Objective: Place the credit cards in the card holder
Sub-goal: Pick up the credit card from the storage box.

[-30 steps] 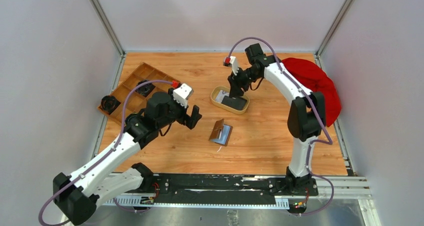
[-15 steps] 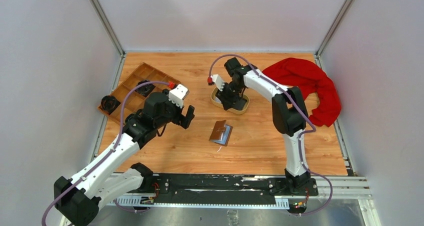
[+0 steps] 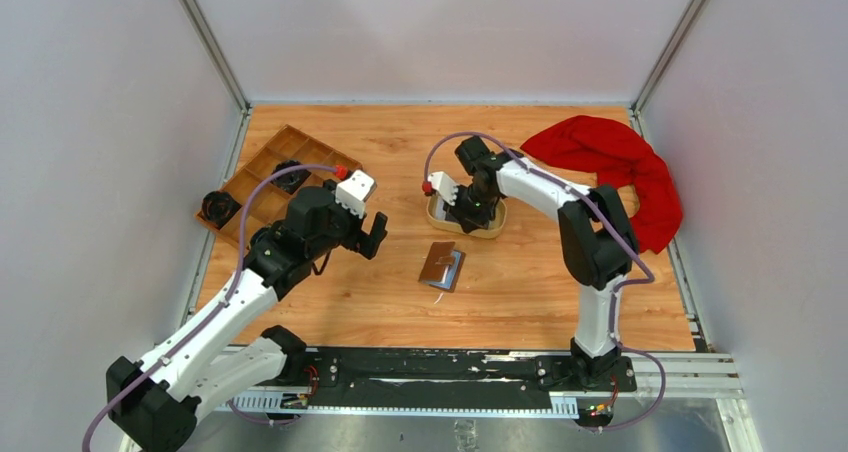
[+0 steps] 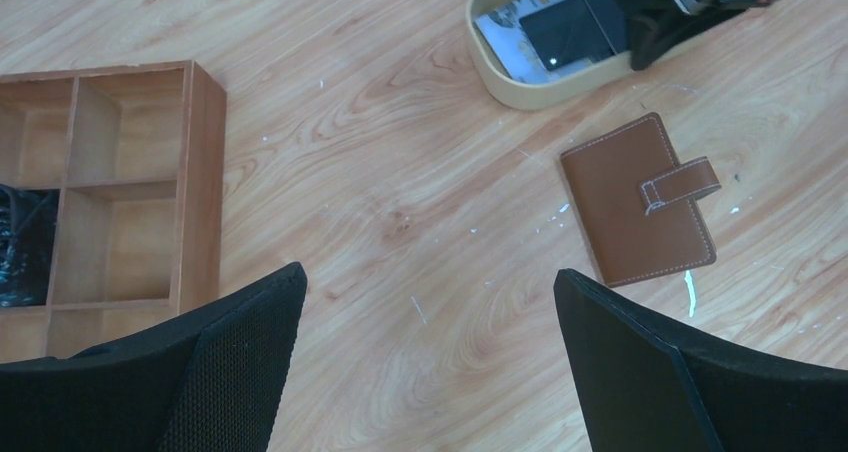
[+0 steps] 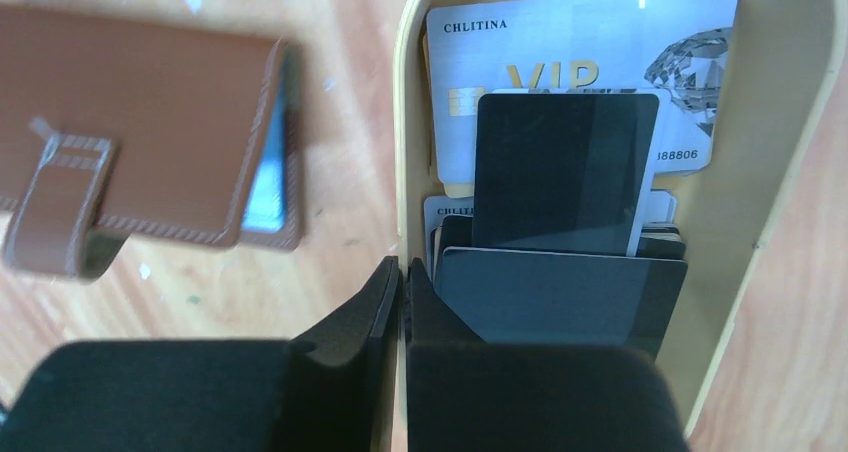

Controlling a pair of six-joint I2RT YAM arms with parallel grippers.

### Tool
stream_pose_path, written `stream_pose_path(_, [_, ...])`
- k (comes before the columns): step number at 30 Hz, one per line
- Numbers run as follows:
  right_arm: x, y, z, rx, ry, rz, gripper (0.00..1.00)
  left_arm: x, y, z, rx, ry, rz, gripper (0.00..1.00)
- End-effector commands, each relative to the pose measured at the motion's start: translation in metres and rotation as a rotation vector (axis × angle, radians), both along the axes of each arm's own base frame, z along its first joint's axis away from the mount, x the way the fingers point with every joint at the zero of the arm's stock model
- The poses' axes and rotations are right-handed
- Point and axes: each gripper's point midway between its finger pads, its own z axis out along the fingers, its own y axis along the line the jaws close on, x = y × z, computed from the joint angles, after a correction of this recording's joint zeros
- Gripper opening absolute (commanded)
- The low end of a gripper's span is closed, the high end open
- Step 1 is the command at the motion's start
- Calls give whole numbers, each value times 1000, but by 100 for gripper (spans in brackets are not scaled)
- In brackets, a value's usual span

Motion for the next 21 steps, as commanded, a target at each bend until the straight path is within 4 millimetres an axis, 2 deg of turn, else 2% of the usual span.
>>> stream_pose_path(1, [-34,-14,9,-8,-20,88,0,-7,-6,3,-38,-3,-46,99])
stream_pose_path(6, [-62,-34,3,-28,-61,185,2,-15,-30,16,-177,13,-126,98])
stream_pose_path(7, [-65,-39,2,-41,-70,189,8,-17,-37,19,-220,24,-145,98])
stream_pose_path(9, [-68,-48,5,-53,-87,181,29,-21,-50,22,-322,69,-154,96])
stream_pose_path(10, [-68,-50,11,-42,-93,170,39,-23,-57,23,-374,92,-164,95])
stream_pose_path(12, [-68,-52,31,20,-109,130,52,-24,-68,26,-471,143,-164,93])
stream_pose_path(14, [-66,-54,53,98,-117,86,56,-22,-78,27,-523,198,-153,91])
stream_pose_path(17, [-63,-59,82,223,-105,-4,57,-23,-96,30,-536,227,-137,91])
stream_pose_path(19, [-57,-67,94,297,-76,-99,56,-24,-112,32,-525,225,-126,91])
stream_pose_path(21, [-40,-78,96,354,-50,-245,53,-23,-128,30,-524,238,-94,91])
